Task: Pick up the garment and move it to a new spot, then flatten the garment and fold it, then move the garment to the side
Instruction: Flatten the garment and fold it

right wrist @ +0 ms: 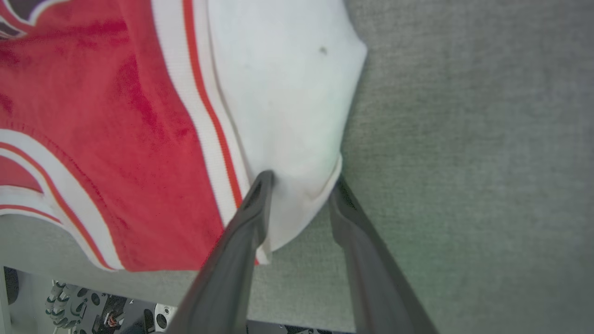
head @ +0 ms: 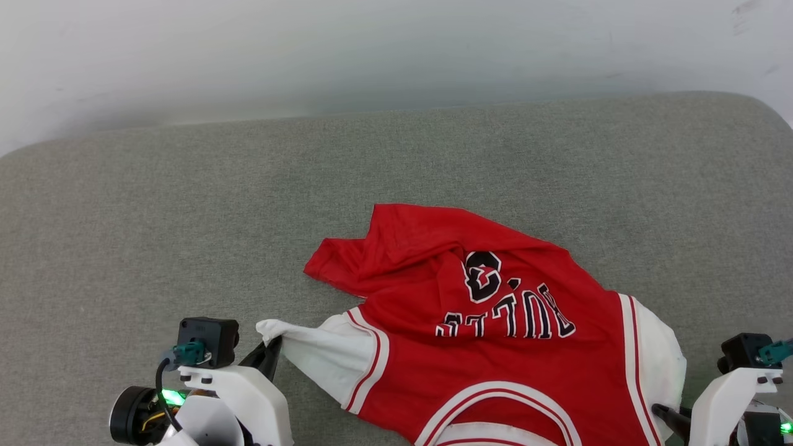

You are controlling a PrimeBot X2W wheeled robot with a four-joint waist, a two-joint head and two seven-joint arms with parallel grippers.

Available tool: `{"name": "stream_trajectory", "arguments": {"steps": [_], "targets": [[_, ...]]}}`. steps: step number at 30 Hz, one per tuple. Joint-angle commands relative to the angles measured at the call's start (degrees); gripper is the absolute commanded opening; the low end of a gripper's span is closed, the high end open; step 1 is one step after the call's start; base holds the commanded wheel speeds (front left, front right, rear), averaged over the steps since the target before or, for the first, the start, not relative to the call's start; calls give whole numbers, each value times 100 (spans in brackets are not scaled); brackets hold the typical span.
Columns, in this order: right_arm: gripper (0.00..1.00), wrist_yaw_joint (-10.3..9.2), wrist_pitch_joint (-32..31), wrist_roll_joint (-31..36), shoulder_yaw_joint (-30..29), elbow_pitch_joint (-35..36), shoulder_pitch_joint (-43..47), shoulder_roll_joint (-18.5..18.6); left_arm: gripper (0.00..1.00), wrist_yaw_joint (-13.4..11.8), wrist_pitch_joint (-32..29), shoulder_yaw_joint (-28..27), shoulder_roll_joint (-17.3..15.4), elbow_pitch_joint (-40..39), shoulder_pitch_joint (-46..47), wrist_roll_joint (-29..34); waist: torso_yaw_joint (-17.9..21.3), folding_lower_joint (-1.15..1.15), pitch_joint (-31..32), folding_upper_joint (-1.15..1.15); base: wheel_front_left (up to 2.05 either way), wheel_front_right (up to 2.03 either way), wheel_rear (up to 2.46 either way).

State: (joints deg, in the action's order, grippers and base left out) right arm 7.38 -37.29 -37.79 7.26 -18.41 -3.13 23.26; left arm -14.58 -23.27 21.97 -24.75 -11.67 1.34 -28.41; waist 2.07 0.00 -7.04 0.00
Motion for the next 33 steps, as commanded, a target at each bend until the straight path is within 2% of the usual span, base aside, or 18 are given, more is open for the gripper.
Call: {"name": "stream_trajectory", "arguments": {"steps": [1, 5, 10, 15, 19, 25, 33], "targets": [[0, 20, 32, -66, 207, -97, 4, -128, 0, -13, 65, -27, 16, 14, -9, 11, -3, 0, 22, 0, 0, 0, 0], [0, 11, 313, 36, 152, -70, -91, 84, 0, -40, 232, -65, 61, 24, -113, -36, 2, 0, 117, 0, 0, 0, 0], [0, 9, 776, 300, -82, 265, -209, 176, 0, -15, 518, -167, 87, -33, -15, -34, 52, 0, 270, 0, 0, 0, 0], [0, 9, 1085, 648, -334, 781, -395, 98, 0, -145, 761, -426, 7, -114, 206, 78, 183, 0, 497, 0, 0, 0, 0], [0, 9, 1209, 935, -512, 1173, -613, 7, 0, -107, 919, -611, 68, -66, 542, -33, 250, 0, 688, 0, 0, 0, 0], [0, 9, 1514, 1436, -750, 1452, -1234, -194, 0, 198, 1140, -769, 263, 476, 1465, -338, 275, 0, 754, 0, 0, 0, 0], [0, 9, 1753, 1807, -868, 1030, -2475, -204, 0, 567, 1652, -872, 547, 1887, 3268, -371, 205, 0, 410, 0, 0, 0, 0]]}}
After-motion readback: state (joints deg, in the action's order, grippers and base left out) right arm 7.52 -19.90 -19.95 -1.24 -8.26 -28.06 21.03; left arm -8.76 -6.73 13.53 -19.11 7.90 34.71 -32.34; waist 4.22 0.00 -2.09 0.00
